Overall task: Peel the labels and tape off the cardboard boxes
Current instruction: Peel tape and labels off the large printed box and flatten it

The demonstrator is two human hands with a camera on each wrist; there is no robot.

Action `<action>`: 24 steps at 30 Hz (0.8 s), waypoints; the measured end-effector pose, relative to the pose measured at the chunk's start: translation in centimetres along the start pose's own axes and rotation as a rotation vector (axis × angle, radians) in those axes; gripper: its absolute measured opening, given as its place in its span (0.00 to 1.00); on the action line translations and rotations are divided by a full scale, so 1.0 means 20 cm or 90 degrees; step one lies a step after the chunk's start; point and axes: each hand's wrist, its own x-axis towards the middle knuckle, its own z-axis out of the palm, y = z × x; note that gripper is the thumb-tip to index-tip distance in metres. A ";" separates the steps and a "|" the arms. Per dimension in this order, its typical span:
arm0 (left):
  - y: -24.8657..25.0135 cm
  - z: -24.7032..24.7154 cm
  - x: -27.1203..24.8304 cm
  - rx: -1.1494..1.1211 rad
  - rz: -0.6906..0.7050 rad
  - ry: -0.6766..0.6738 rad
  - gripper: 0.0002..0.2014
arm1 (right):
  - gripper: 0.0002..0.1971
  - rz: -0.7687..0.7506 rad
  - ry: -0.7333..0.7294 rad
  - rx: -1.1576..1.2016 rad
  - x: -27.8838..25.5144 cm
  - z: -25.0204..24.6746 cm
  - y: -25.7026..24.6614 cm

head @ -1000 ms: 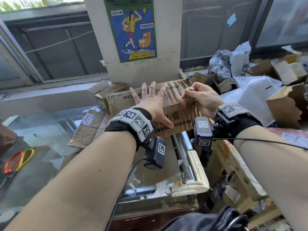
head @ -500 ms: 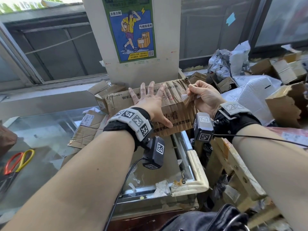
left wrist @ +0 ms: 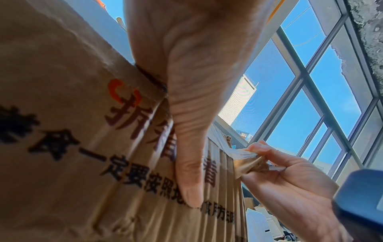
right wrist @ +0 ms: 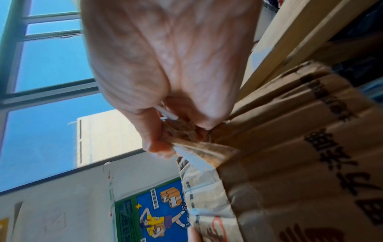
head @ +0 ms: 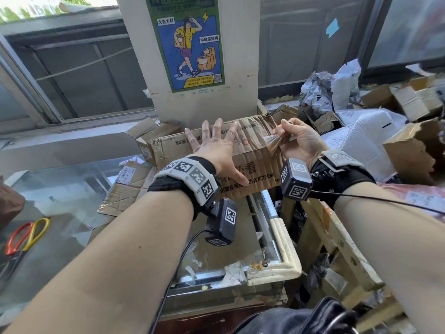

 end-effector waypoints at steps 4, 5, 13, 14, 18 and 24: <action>0.03 -0.03 -0.01 0.016 0.005 -0.026 0.66 | 0.17 0.000 0.025 0.074 0.00 -0.02 -0.01; 0.05 -0.04 -0.01 0.022 0.003 -0.031 0.65 | 0.18 -0.002 0.035 0.070 0.00 -0.01 -0.01; 0.14 -0.03 0.00 0.047 0.009 -0.052 0.67 | 0.29 -0.078 0.021 -0.341 -0.05 0.05 -0.06; 0.14 -0.03 0.00 0.046 0.007 -0.052 0.67 | 0.35 -0.081 0.023 -0.426 -0.06 0.06 -0.08; 0.12 -0.03 0.01 0.045 0.005 -0.055 0.67 | 0.32 -0.106 0.021 -0.878 -0.08 0.10 -0.12; 0.11 -0.03 0.02 0.046 0.006 -0.055 0.68 | 0.08 -0.147 -0.033 -1.284 -0.14 0.21 -0.08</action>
